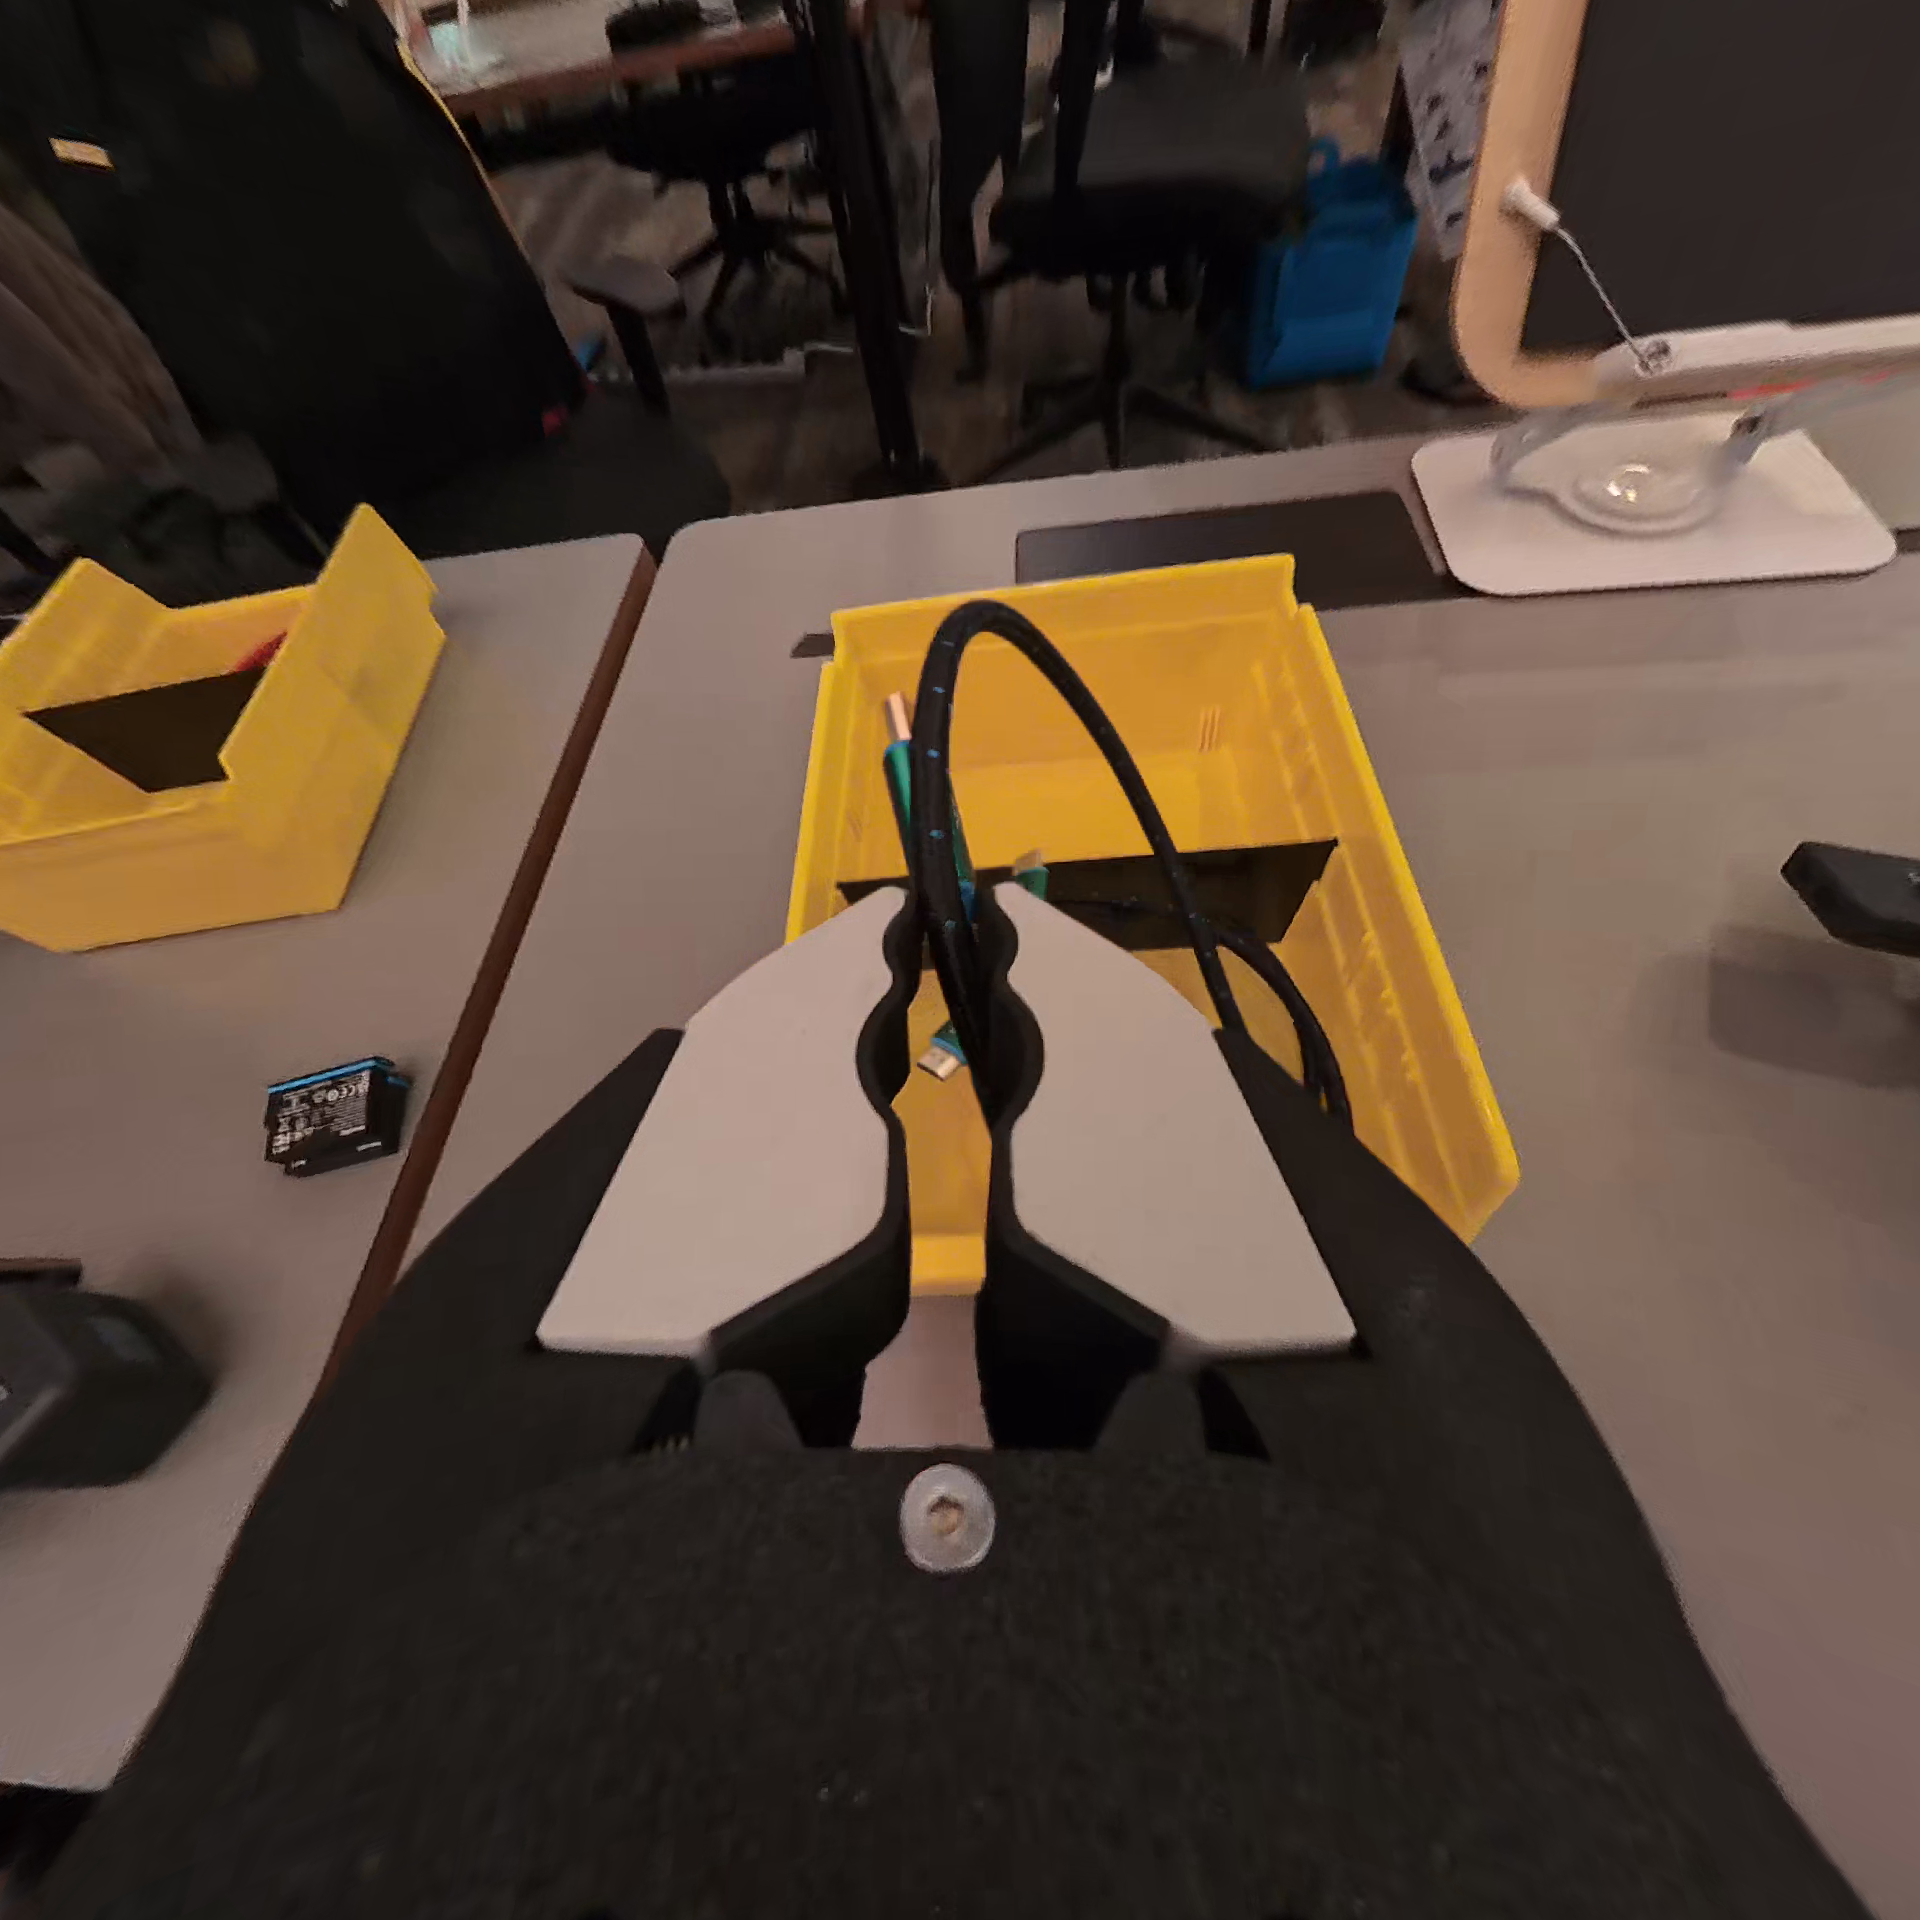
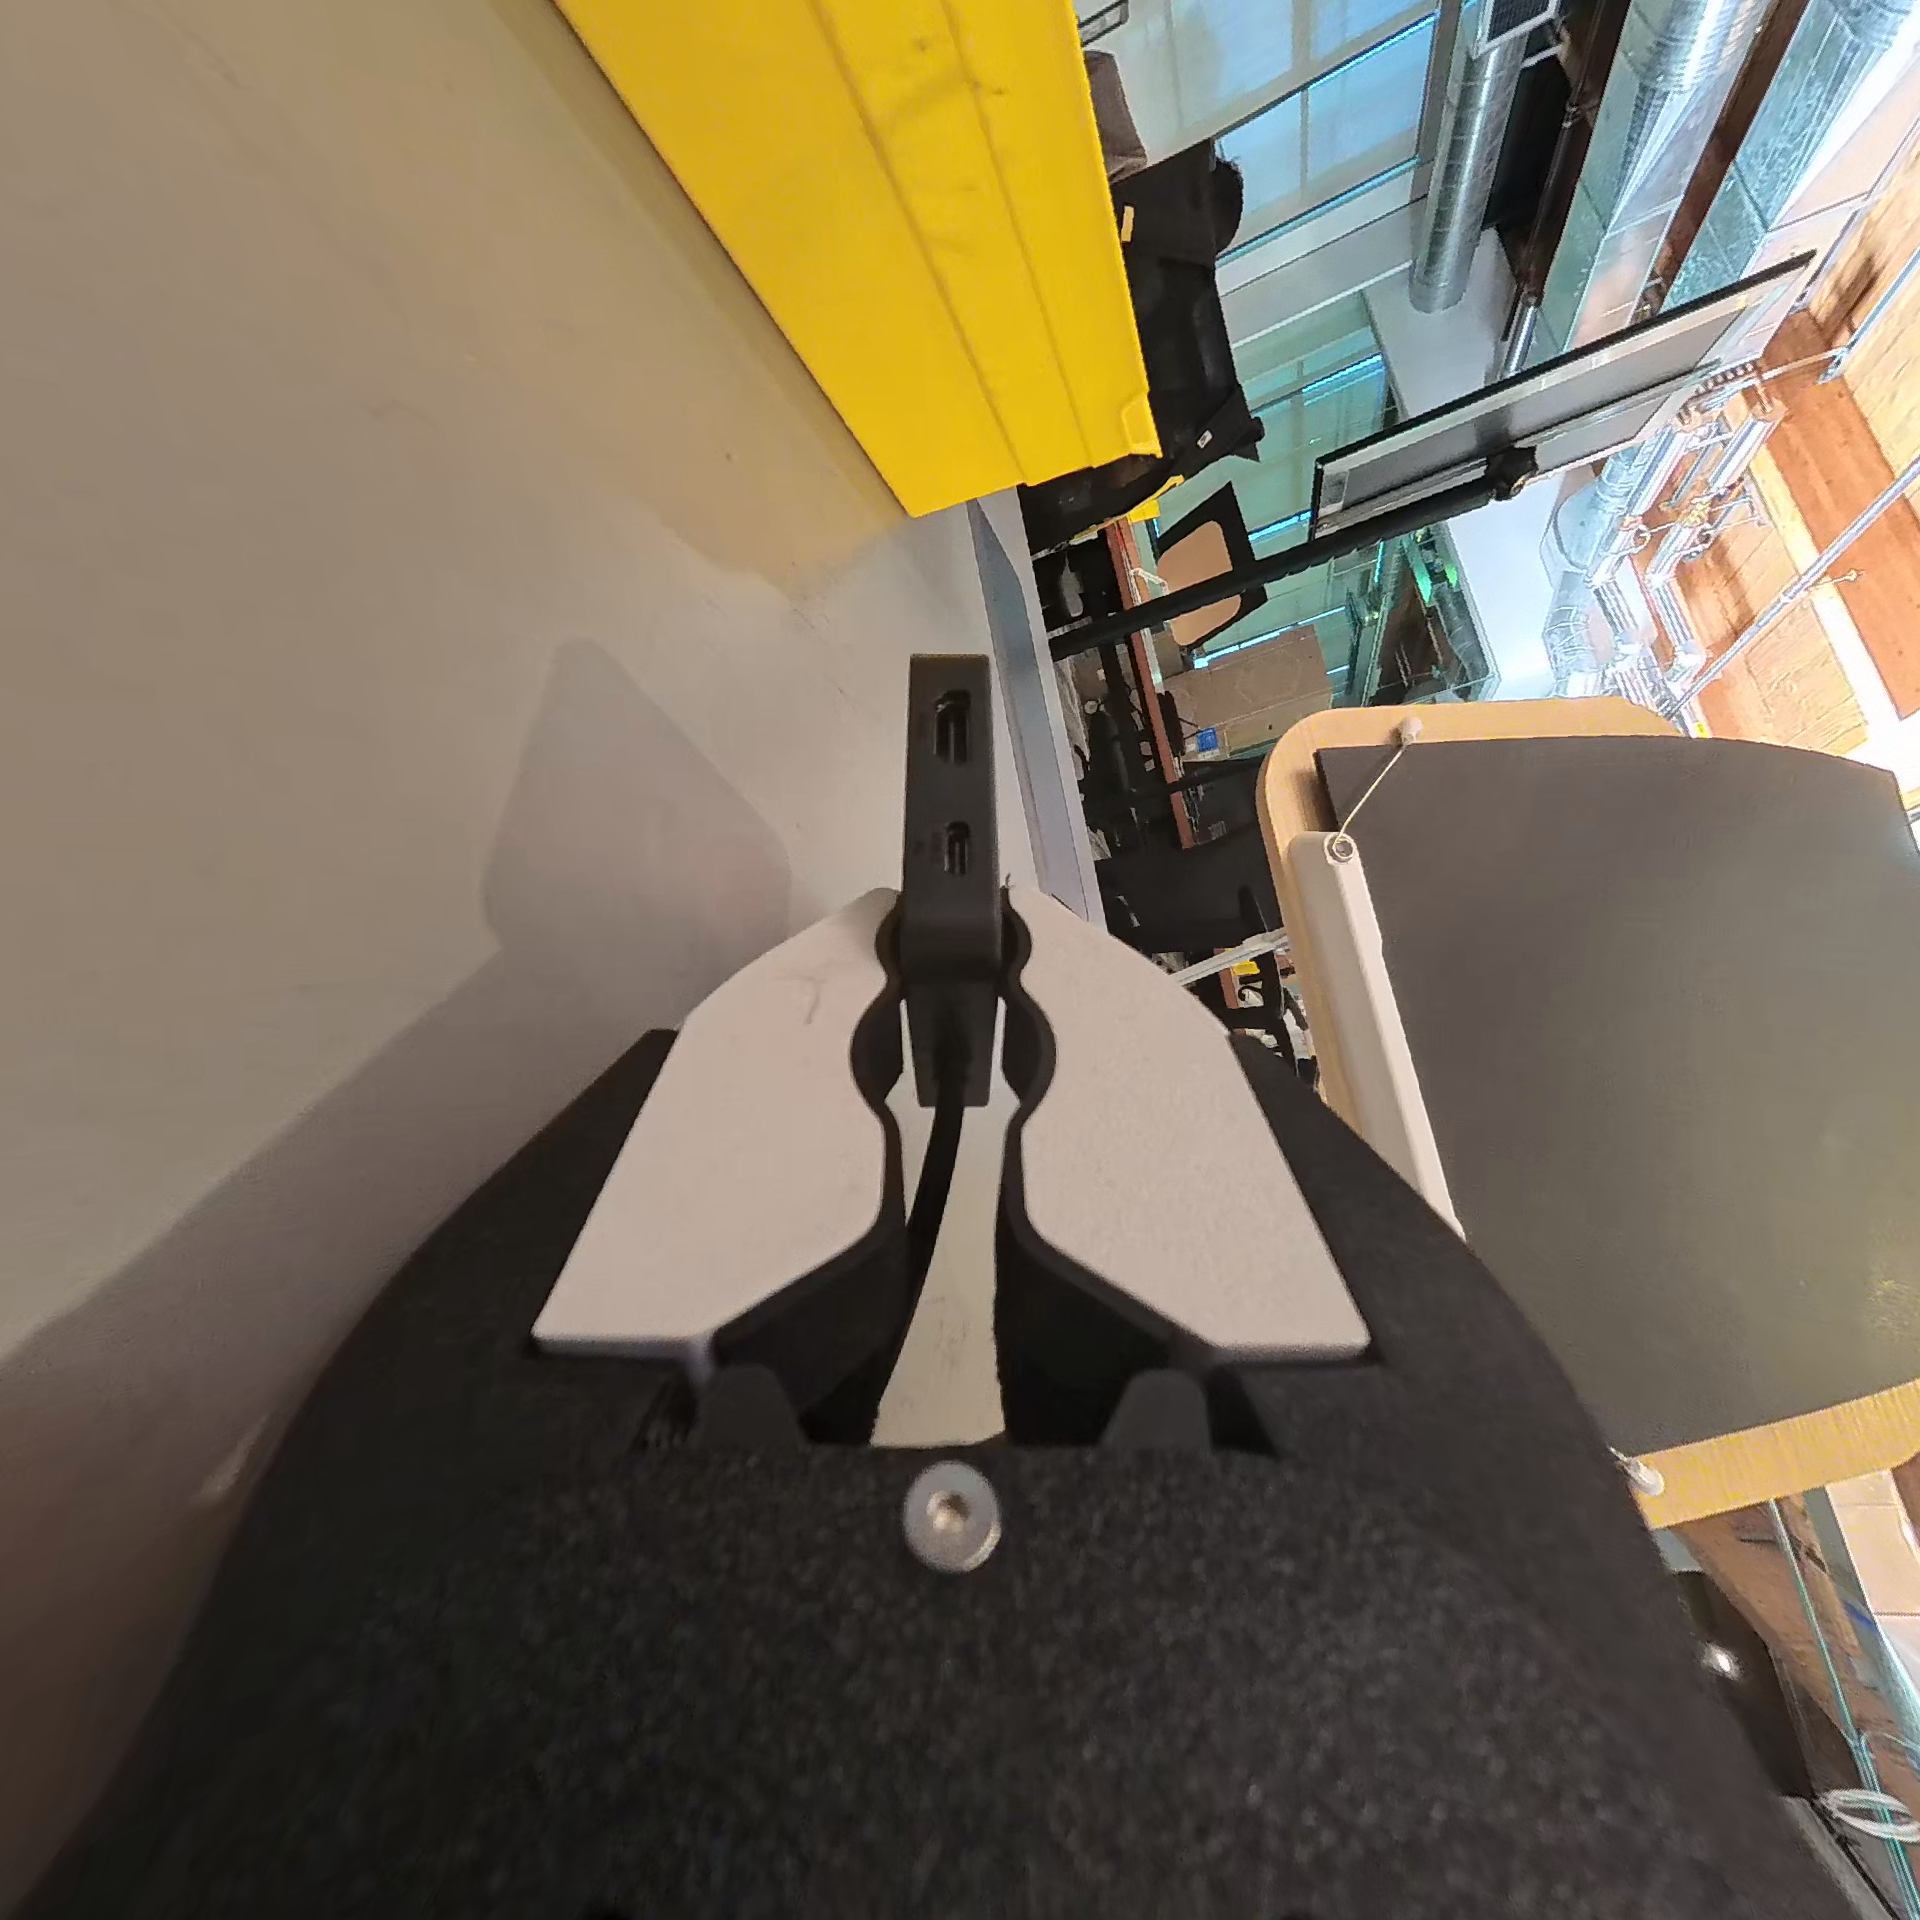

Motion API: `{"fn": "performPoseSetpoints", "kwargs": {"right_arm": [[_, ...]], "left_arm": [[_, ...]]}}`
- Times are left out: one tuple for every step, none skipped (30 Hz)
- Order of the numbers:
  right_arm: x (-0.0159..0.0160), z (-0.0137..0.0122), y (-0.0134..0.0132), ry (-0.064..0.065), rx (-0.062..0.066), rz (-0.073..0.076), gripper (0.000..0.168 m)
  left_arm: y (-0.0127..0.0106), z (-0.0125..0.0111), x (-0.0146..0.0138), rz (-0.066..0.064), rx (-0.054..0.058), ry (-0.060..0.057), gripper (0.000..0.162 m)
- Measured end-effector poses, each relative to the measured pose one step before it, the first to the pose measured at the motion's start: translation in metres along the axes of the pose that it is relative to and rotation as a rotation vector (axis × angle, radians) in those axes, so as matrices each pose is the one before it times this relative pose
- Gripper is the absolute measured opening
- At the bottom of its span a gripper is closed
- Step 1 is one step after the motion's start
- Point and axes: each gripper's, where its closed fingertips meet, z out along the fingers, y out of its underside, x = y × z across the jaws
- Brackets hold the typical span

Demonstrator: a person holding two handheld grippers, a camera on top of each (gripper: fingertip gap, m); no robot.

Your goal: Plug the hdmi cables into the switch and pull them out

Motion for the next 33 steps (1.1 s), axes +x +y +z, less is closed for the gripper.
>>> {"fn": "performPoseSetpoints", "kwargs": {"right_arm": [[-0.00023,-0.00019,-0.00018,0.0000,-0.0007,-0.0017,0.014],[0.00012,-0.00028,-0.00024,0.0015,0.0005,-0.0020,0.014],[-0.00018,-0.00023,-0.00026,0.0003,0.0010,-0.0014,0.014],[-0.00022,-0.00020,-0.00001,-0.0006,-0.0015,-0.0009,0.014],[-0.00006,-0.00023,0.00037,0.0005,-0.0018,-0.0009,0.014],[0.00020,-0.00045,0.00023,0.0010,-0.0007,0.0004,0.014],[-0.00001,-0.00041,0.00059,-0.0007,-0.0017,0.0019,0.014],[0.00007,-0.00036,0.00046,0.0001,-0.0021,0.0013,0.014],[0.00017,-0.00017,0.00031,0.0003,-0.0006,0.0006,0.014],[0.00009,0.00002,0.00014,-0.0004,0.0002,0.0006,0.014],[-0.00013,0.00018,0.00006,-0.0011,0.0000,0.0006,0.014],[-0.00018,0.00023,0.00001,-0.0011,0.0000,-0.0005,0.014],[0.00007,0.00019,0.00007,-0.0002,0.0006,-0.0003,0.014],[-0.00015,0.00014,0.00008,-0.0017,0.0002,0.0015,0.014],[0.00006,0.00010,0.00016,-0.0004,-0.0004,0.0008,0.014],[0.00007,-0.00002,0.00007,0.0001,0.0002,-0.0003,0.014],[-0.00010,0.00001,-0.00002,-0.0007,0.0001,0.0002,0.014],[-0.00019,0.00001,0.00020,-0.0016,-0.0007,0.0007,0.014],[-0.00002,0.00015,0.00005,-0.0010,-0.0002,0.0005,0.014],[0.00002,0.00000,0.00001,0.0000,0.0006,0.0002,0.014],[-0.00016,0.00010,0.00001,-0.0012,0.0002,0.0005,0.014],[-0.00004,0.00001,0.00019,-0.0008,-0.0006,-0.0001,0.014],[0.00003,0.00005,0.00010,0.0002,-0.0005,0.0004,0.014],[0.00005,-0.00011,0.00015,-0.0001,-0.0008,0.0008,0.014],[-0.00006,0.00006,0.00030,-0.0007,-0.0012,0.0008,0.014],[0.00010,-0.00010,0.00014,0.0001,-0.0007,0.0006,0.014],[0.00009,0.00005,0.00005,-0.0002,0.0002,0.0005,0.014],[-0.00015,0.00003,0.00014,-0.0011,-0.0008,0.0005,0.014],[0.00022,-0.00005,0.00026,0.0006,-0.0008,0.0006,0.014],[0.00015,-0.00009,0.00013,0.0007,-0.0006,0.0009,0.014],[0.00000,-0.00016,0.00026,-0.0005,-0.0010,0.0011,0.014],[0.00004,-0.00019,0.00012,-0.0002,-0.0001,0.0008,0.014],[0.00016,-0.00002,-0.00007,-0.0001,0.0006,0.0006,0.014]], "left_arm": [[0.00066,0.00261,-0.00294,0.0139,0.0007,-0.0166,0.010],[0.00252,0.00403,-0.00354,0.0259,-0.0068,-0.0223,0.010],[0.00261,0.00396,-0.00270,0.0220,-0.0013,-0.0172,0.010],[0.00283,0.00352,-0.00039,0.0115,-0.0006,-0.0004,0.009],[0.00352,0.00297,0.00064,0.0071,-0.0058,0.0063,0.009],[0.00373,0.00255,-0.00093,0.0119,-0.0076,-0.0038,0.009],[0.00424,0.00243,-0.00230,0.0266,-0.0130,-0.0150,0.009],[0.00542,0.00289,-0.00247,0.0456,-0.0257,-0.0186,0.010],[0.00650,0.00308,-0.00314,0.0533,-0.0360,-0.0266,0.010],[0.00554,0.00263,-0.00527,0.0457,-0.0314,-0.0425,0.010],[0.00423,0.00181,-0.00508,0.0346,-0.0226,-0.0408,0.010],[0.00424,0.00197,-0.00226,0.0298,-0.0241,-0.0190,0.011],[0.00487,0.00211,-0.00079,0.0262,-0.0283,-0.0049,0.011],[0.00495,0.00219,-0.00105,0.0154,-0.0275,-0.0016,0.011],[0.00428,0.00191,-0.00147,0.0041,-0.0203,-0.0016,0.012],[0.00209,0.00103,-0.00172,-0.0041,-0.0048,-0.0005,0.011],[0.00046,0.00021,-0.00072,-0.0094,0.0062,0.0062,0.012],[0.00048,-0.00001,-0.00053,-0.0078,0.0031,0.0069,0.011],[0.00016,0.00005,-0.00151,-0.0047,0.0004,-0.0018,0.011],[-0.00094,0.00005,-0.00224,-0.0042,0.0064,-0.0091,0.011],[-0.00275,-0.00002,-0.00234,-0.0061,0.0157,-0.0119,0.011],[-0.00515,-0.00016,-0.00267,-0.0128,0.0250,-0.0119,0.010],[-0.00838,-0.00074,-0.00248,-0.0253,0.0368,-0.0040,0.008],[-0.01076,-0.00084,0.00012,-0.0402,0.0395,0.0220,0.006],[-0.01227,-0.00061,0.00318,-0.0584,0.0392,0.0475,0.006],[-0.01439,-0.00069,0.00509,-0.0768,0.0517,0.0600,0.006],[-0.01399,-0.00011,0.00622,-0.0857,0.0548,0.0647,0.006],[-0.00935,0.00198,0.00593,-0.0746,0.0317,0.0587,0.006],[-0.00365,0.00395,0.00416,-0.0506,0.0019,0.0450,0.006],[-0.00192,0.00397,0.00296,-0.0374,-0.0042,0.0354,0.005],[-0.00400,0.00235,0.00479,-0.0376,0.0088,0.0463,0.005],[-0.00698,0.00031,0.00808,-0.0352,0.0157,0.0643,0.005],[-0.01039,-0.00141,0.00879,-0.0300,0.0221,0.0596,0.005]]}}
